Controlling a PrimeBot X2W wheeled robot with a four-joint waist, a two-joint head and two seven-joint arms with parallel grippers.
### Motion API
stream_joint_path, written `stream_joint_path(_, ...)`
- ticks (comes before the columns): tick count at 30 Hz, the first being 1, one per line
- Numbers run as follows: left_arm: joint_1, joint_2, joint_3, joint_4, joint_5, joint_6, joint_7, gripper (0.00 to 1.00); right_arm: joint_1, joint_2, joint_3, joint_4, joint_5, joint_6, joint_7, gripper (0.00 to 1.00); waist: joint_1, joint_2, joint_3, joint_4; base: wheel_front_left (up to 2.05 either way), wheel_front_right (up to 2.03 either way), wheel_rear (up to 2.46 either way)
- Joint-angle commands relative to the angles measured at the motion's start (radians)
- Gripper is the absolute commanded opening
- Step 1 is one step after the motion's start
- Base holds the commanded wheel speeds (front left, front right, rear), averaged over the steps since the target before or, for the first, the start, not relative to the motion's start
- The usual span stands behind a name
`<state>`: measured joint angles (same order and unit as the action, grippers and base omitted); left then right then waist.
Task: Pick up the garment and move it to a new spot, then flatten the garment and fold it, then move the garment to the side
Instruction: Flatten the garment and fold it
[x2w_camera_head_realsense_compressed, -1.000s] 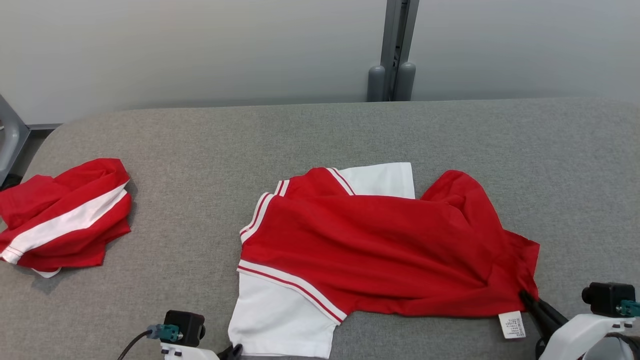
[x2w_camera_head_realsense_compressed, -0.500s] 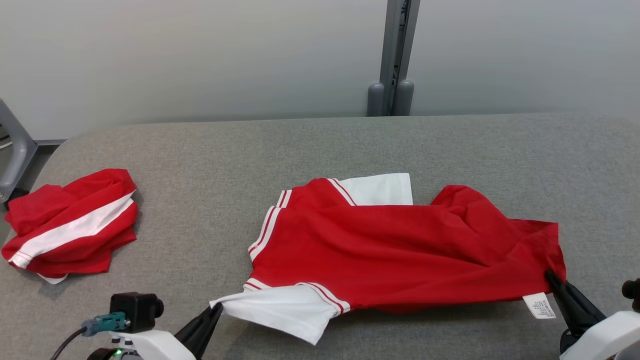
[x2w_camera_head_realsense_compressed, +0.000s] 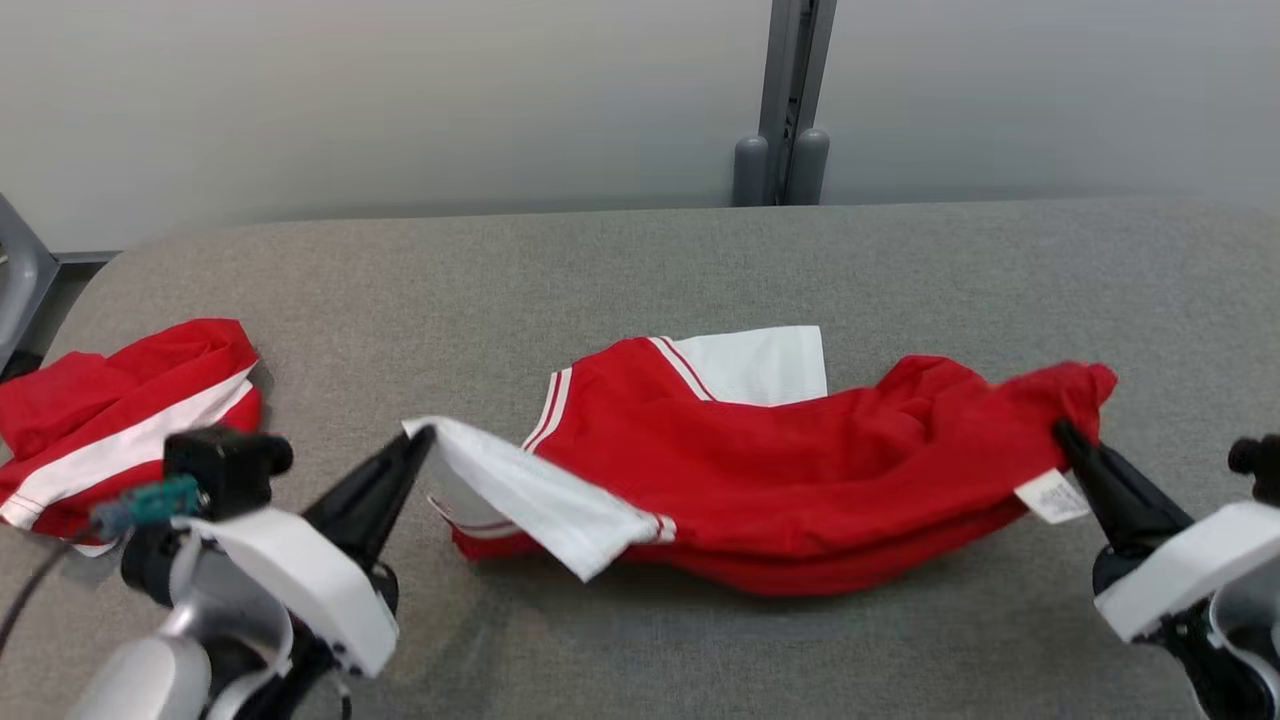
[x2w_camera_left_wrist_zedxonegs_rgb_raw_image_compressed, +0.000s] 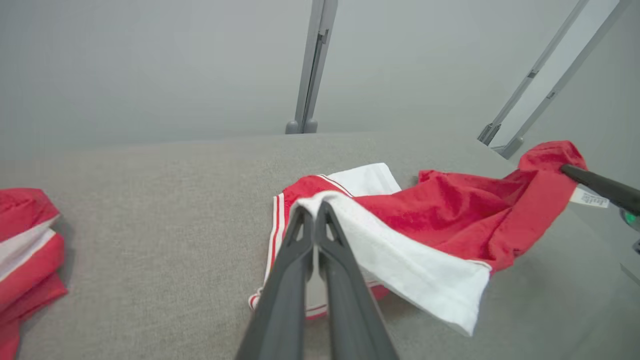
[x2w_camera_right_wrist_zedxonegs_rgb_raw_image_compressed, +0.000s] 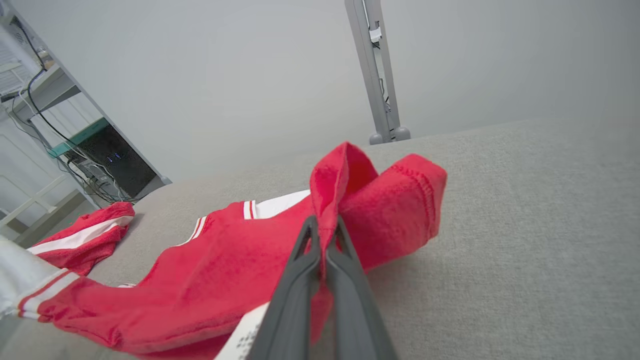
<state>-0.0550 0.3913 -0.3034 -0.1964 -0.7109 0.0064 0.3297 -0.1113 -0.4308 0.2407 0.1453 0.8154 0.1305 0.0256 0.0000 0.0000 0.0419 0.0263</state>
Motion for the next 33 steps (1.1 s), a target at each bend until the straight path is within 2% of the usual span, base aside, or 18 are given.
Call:
stream_joint_path(1, -0.058, 0.010, 0.014, 0.012, 0.008, -0.008, 0.001, 0.00, -0.040, -0.006, 0.004, 0.000, 0.012, 0.001, 0.011, 0.00, 0.0000, 0.0000, 0.024, -0.006, 0.00, 0.00, 0.00)
stream_joint_path(3, -0.155, 0.001, 0.029, 0.039, -0.007, -0.022, 0.007, 0.00, -0.123, -0.011, 0.009, 0.013, 0.031, 0.001, 0.023, 0.00, 0.0000, 0.0000, 0.056, -0.011, 0.00, 0.00, 0.00)
stream_joint_path(6, -0.333, 0.027, 0.058, 0.116, 0.017, -0.040, 0.015, 0.00, -0.262, -0.009, 0.010, 0.056, 0.057, 0.001, 0.033, 0.00, 0.0000, 0.0000, 0.121, -0.015, 0.00, 0.00, 0.00)
stream_joint_path(8, -0.462, 0.024, 0.064, 0.182, 0.020, -0.057, 0.018, 0.00, -0.368, -0.001, 0.018, 0.092, 0.080, 0.001, 0.045, 0.00, 0.0000, 0.0000, 0.173, -0.021, 0.00, 0.00, 0.00)
stream_joint_path(13, -0.816, 0.054, 0.053, 0.361, 0.076, -0.095, 0.038, 0.00, -0.673, -0.003, 0.041, 0.202, 0.116, 0.001, 0.079, 0.00, 0.0000, 0.0000, 0.330, -0.032, 0.00, 0.00, 0.00)
stream_joint_path(18, -1.158, 0.060, 0.030, 0.555, 0.128, -0.119, 0.006, 0.00, -0.976, 0.016, 0.043, 0.307, 0.159, 0.001, 0.076, 0.00, 0.0000, 0.0000, 0.466, -0.039, 0.00, 0.00, 0.00)
stream_joint_path(20, -1.340, 0.049, 0.019, 0.671, 0.154, -0.127, -0.047, 0.00, -1.144, 0.025, 0.038, 0.380, 0.163, 0.000, 0.037, 0.00, 0.0000, 0.0000, 0.524, -0.041, 0.00, 0.00, 0.00)
stream_joint_path(25, -1.587, 0.028, 0.033, 0.843, 0.198, -0.119, -0.193, 0.00, -1.383, 0.054, 0.010, 0.497, 0.162, 0.000, -0.101, 0.00, 0.0000, 0.0000, 0.576, -0.041, 0.00, 0.00, 0.00)
stream_joint_path(29, -1.720, 0.002, 0.044, 0.952, 0.212, -0.112, -0.297, 0.00, -1.515, 0.071, 0.015, 0.552, 0.172, 0.000, -0.213, 0.00, 0.0000, 0.0000, 0.594, -0.035, 0.00, 0.00, 0.00)
stream_joint_path(33, -1.785, -0.037, 0.046, 1.054, 0.184, -0.122, -0.322, 0.00, -1.563, 0.087, 0.054, 0.568, 0.193, 0.000, -0.262, 0.00, 0.0000, 0.0000, 0.603, -0.026, 0.00, 0.00, 0.00)
